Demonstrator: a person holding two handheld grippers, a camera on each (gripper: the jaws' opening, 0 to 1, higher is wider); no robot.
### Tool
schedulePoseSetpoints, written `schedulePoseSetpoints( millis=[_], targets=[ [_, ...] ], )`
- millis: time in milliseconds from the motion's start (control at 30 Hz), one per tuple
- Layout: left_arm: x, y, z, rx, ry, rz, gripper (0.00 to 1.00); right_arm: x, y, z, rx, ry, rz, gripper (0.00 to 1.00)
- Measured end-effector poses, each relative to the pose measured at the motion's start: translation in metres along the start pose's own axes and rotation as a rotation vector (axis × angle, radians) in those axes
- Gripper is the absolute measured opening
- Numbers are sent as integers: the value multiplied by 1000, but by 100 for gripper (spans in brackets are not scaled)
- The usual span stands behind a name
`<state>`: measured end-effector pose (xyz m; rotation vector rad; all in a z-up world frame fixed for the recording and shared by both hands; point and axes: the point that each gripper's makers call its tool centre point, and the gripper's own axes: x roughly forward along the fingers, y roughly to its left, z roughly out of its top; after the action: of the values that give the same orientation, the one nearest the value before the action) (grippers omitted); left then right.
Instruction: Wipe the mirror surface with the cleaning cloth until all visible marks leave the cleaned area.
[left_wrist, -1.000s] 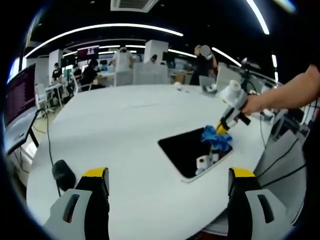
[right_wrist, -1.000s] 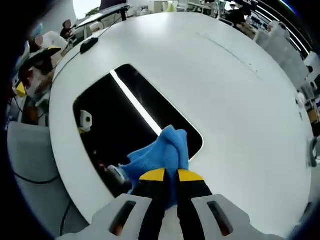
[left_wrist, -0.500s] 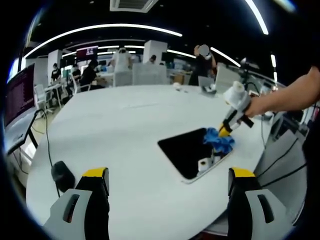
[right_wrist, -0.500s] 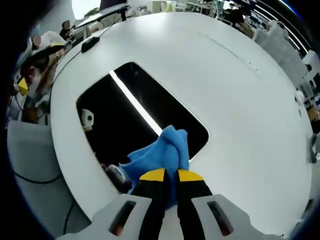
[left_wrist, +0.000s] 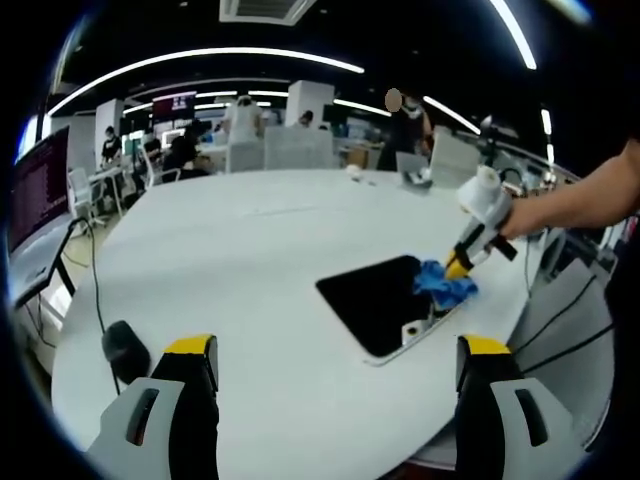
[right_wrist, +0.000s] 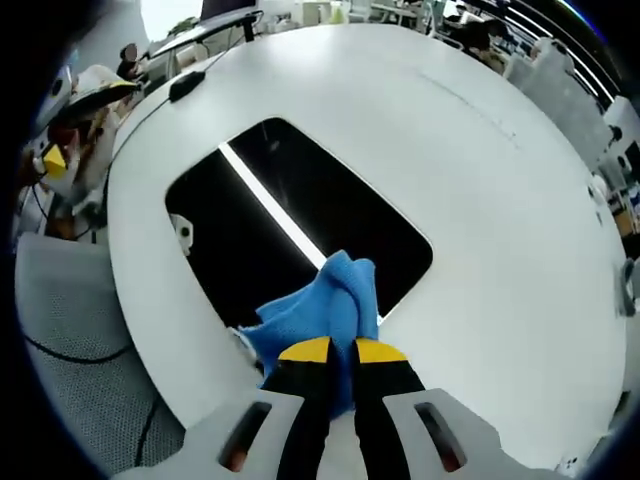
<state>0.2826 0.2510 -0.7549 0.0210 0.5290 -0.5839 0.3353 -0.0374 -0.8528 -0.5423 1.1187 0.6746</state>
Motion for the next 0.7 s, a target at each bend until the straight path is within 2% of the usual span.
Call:
schedulePoseSetpoints(
  millis=[367, 700],
  targets=[
    [1, -1, 0, -2, -1, 2, 99, -4, 12, -9, 11, -6, 16, 3],
    [1, -1, 0, 3, 2, 5, 99, -5, 15, -11, 18, -13, 20, 3]
  ],
)
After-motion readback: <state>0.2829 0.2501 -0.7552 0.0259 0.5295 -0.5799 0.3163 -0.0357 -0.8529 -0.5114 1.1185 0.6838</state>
